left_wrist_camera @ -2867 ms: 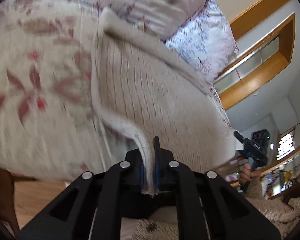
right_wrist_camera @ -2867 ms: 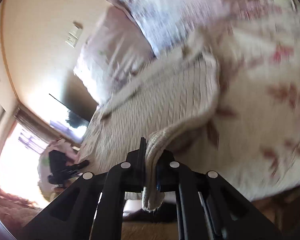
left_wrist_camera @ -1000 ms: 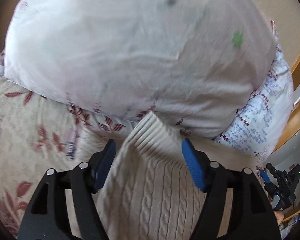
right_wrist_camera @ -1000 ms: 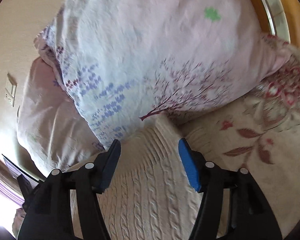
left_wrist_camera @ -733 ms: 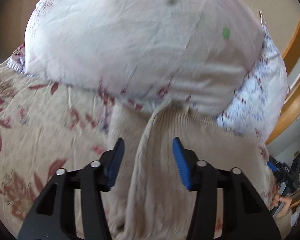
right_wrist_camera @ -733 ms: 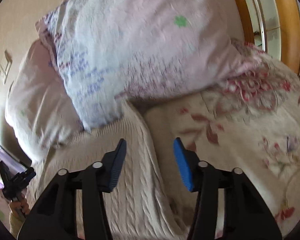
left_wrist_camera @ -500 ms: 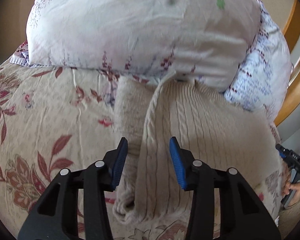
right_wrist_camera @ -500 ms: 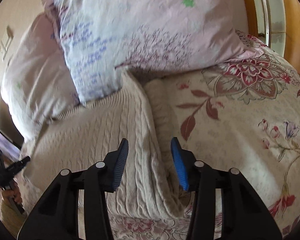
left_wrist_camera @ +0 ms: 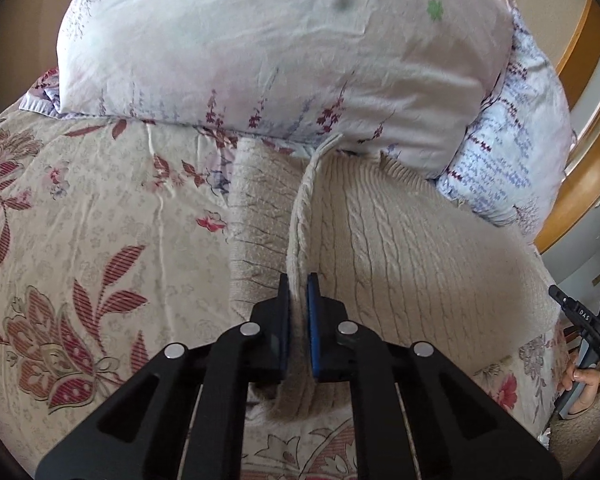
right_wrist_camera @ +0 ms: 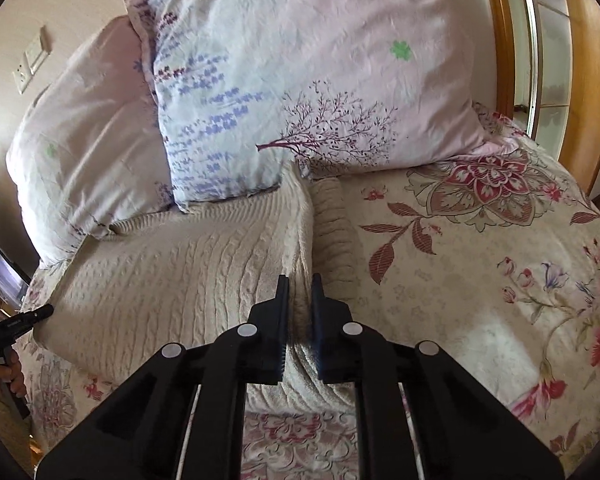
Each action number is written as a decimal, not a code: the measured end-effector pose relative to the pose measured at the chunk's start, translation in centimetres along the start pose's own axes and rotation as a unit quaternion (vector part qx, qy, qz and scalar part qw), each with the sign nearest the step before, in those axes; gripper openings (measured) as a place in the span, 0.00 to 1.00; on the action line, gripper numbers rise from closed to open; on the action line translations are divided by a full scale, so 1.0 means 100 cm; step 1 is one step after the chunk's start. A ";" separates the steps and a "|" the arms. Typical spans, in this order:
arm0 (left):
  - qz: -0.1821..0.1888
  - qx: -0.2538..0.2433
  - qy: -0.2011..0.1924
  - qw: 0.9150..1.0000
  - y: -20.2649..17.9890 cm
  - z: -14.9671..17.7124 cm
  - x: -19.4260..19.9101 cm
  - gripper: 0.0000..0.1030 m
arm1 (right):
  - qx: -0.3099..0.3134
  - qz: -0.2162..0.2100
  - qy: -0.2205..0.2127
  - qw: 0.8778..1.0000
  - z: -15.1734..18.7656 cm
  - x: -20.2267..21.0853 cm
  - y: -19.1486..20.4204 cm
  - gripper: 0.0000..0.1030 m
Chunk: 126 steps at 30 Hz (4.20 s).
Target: Fold small clothes
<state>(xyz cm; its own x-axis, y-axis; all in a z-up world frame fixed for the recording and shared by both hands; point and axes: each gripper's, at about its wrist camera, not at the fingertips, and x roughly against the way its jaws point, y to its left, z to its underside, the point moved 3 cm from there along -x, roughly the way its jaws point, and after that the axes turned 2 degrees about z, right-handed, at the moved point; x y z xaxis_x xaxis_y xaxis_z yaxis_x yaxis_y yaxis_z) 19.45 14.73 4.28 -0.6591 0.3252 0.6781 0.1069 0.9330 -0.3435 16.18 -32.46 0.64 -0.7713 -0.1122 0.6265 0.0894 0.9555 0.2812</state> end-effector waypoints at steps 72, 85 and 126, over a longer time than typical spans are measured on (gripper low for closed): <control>0.103 0.123 0.050 0.986 0.031 -0.034 -0.049 0.56 | 0.132 0.009 0.075 0.988 0.023 -0.061 0.066 0.78; 0.121 0.159 0.052 0.979 0.019 -0.029 -0.060 0.20 | 0.115 -0.007 0.078 0.990 0.020 -0.057 0.063 0.78; 0.215 0.076 0.052 0.972 -0.128 -0.006 -0.050 0.70 | -0.120 -0.290 0.193 0.930 -0.004 -0.071 0.065 0.84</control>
<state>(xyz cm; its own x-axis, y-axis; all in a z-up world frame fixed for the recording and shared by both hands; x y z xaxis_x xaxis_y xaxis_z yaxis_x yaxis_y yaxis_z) 21.86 1.28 5.68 -0.4975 0.7012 0.5106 0.2393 0.6768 -0.6962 22.49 -25.51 -1.70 -0.4538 -0.7236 0.5200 -0.0981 0.6206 0.7780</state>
